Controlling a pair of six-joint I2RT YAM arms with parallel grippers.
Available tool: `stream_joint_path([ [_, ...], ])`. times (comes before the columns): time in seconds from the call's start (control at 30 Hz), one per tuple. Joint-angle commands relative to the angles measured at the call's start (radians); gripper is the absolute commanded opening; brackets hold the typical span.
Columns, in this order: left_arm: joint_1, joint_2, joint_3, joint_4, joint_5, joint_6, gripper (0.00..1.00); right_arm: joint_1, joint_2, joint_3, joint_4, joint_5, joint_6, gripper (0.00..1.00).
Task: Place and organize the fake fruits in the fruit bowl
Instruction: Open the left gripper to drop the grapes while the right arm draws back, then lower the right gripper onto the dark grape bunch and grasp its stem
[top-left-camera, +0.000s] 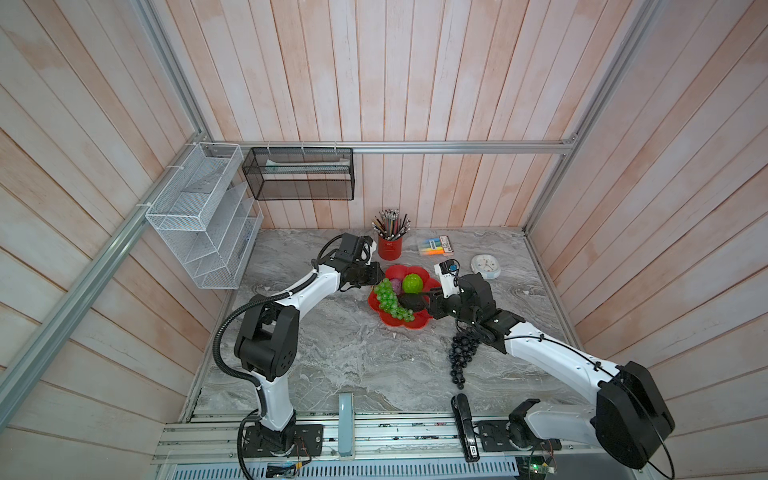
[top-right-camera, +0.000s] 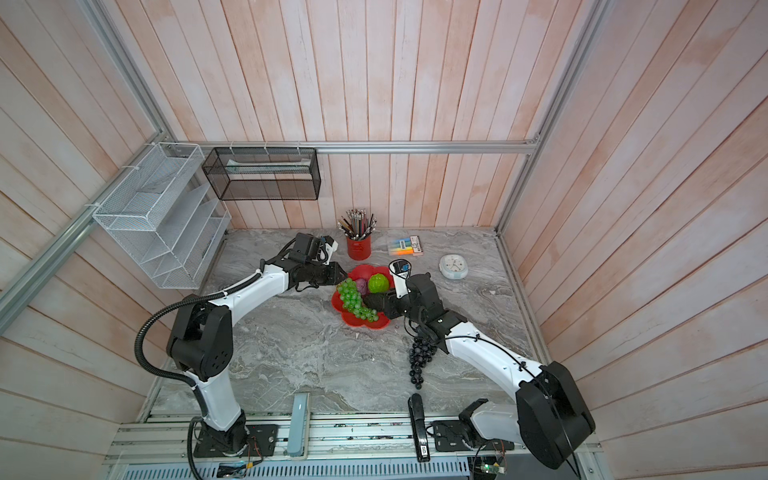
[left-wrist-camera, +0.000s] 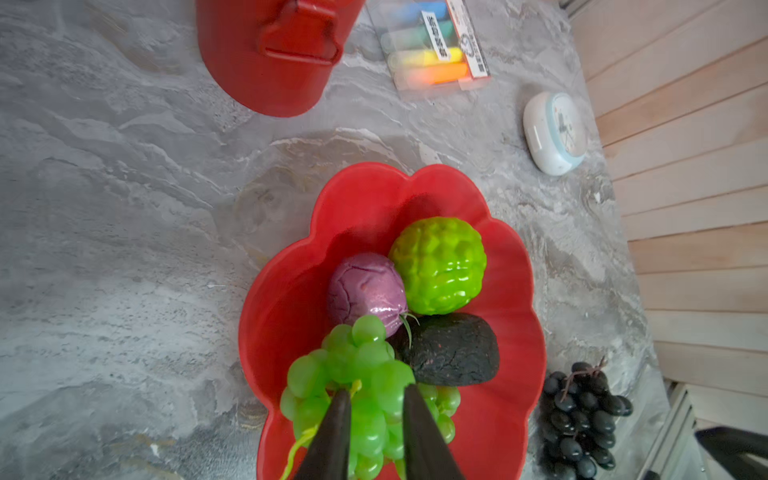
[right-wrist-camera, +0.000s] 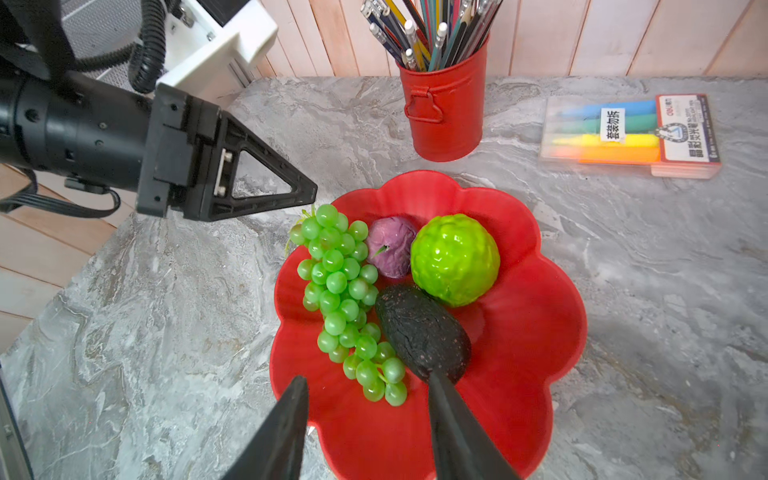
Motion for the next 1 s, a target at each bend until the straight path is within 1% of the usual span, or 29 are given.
stream_joint_path([
  [0.0,0.010,0.027,-0.023,0.054,-0.025,-0.032,0.22,-0.003,-0.016,0.000,-0.028,0.010,0.014,0.45],
  [0.2,0.010,0.071,-0.018,0.109,0.006,-0.038,0.21,-0.003,-0.018,-0.007,-0.030,0.016,0.023,0.44],
  [0.37,0.011,0.111,0.004,0.127,-0.002,-0.038,0.21,-0.003,-0.025,0.004,-0.039,0.007,0.023,0.44],
  [0.53,0.014,0.147,0.015,0.138,0.009,-0.052,0.23,-0.003,-0.032,0.012,-0.052,0.011,0.029,0.44],
  [0.63,0.020,0.143,0.010,0.146,0.011,-0.056,0.24,-0.004,-0.041,0.010,-0.063,0.017,0.036,0.44],
  [0.73,0.032,0.132,0.016,0.138,0.008,-0.051,0.29,-0.005,-0.054,0.006,-0.076,0.032,0.041,0.46],
  [0.8,0.042,0.107,0.026,0.123,0.008,-0.043,0.34,-0.016,-0.067,0.011,-0.118,0.064,0.052,0.47],
  [0.9,0.052,0.048,0.030,0.100,-0.004,-0.029,0.47,-0.072,-0.122,-0.004,-0.178,0.085,0.099,0.49],
  [0.97,0.054,0.005,0.028,0.081,-0.016,-0.017,0.54,-0.121,-0.180,-0.037,-0.206,0.107,0.146,0.52],
])
